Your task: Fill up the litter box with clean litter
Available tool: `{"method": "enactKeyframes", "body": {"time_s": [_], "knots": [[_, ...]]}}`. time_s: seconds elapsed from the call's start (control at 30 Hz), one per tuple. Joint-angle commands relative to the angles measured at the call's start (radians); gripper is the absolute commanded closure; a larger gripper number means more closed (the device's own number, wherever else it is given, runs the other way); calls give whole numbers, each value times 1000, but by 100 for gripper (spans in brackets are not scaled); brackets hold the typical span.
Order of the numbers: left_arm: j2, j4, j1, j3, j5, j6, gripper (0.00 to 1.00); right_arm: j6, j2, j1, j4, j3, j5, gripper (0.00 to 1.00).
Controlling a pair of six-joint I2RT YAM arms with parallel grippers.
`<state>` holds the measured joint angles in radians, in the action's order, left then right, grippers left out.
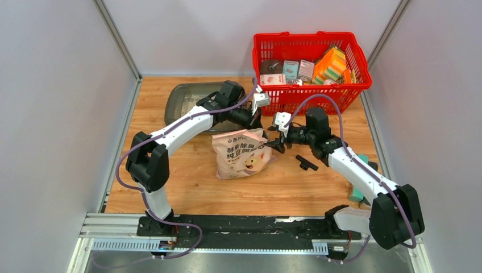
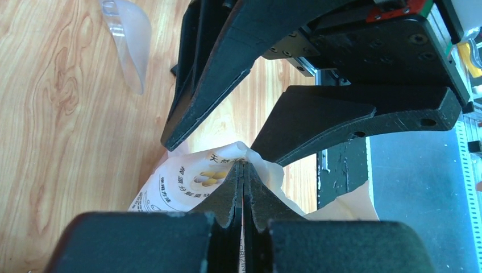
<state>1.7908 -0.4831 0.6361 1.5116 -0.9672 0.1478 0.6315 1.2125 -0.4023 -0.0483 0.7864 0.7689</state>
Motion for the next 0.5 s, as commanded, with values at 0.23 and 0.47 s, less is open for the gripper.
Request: {"method": "enactKeyframes", "body": {"time_s": [0.23, 0.47], "knots": [[13, -66, 4, 41, -54, 42, 100, -53, 67, 13, -32, 70, 237, 42], [27, -87, -15, 71, -76, 53, 100, -142, 85, 13, 72, 51, 247, 50]]}}
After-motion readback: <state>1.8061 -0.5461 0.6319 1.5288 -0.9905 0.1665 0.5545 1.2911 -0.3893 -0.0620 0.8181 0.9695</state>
